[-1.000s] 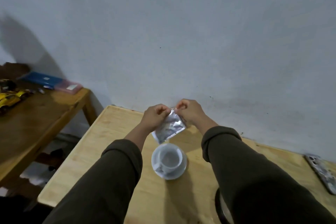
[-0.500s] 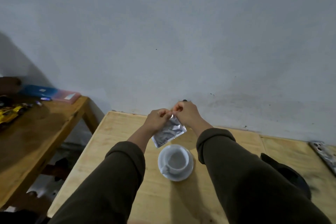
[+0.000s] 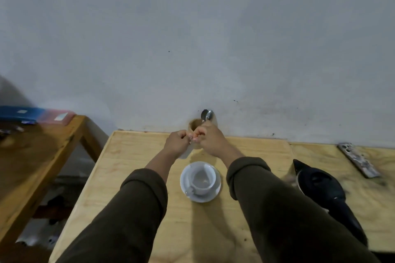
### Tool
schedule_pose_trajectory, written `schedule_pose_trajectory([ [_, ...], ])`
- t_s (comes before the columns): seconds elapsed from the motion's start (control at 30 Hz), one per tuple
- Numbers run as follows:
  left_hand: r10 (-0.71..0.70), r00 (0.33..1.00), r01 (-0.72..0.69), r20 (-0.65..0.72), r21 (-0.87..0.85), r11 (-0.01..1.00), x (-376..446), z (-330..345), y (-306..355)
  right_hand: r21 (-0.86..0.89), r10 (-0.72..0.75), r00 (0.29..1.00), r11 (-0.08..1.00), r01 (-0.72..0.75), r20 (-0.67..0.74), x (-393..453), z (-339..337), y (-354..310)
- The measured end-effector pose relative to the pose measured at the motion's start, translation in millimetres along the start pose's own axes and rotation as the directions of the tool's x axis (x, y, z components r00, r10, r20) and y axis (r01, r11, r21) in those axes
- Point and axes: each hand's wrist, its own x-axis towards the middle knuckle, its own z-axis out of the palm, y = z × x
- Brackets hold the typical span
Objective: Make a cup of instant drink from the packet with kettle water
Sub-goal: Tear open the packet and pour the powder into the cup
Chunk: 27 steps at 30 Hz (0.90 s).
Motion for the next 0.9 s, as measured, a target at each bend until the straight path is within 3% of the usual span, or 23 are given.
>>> schedule_pose_trajectory([
  [0.3, 0.172, 0.982, -0.189, 0.084, 0.290, 0.938, -16.0, 24.7, -3.0, 0.118, 0.216, 0.976, 0.970, -0.211, -0.030, -26.0, -2.0, 16.0],
  [0.43, 0.119, 0.981, -0.150, 0.150, 0.216, 0.965, -20.8, 29.4, -11.2, 0.155, 0.328, 0.944, 0.935, -0.318, -0.042, -34.2, 0.6, 23.1],
  [0.63, 0.038, 0.957, -0.095, 0.287, 0.185, 0.978, -20.8, 22.5, -21.1, 0.165, 0.385, 0.922, 0.913, -0.372, -0.052, -37.5, 9.9, 30.0],
  [0.9, 0.006, 0.956, -0.062, 0.292, 0.184, 0.981, -18.7, 16.0, -28.6, 0.098, 0.364, 0.931, 0.926, -0.365, 0.026, -36.3, 22.3, 30.4],
])
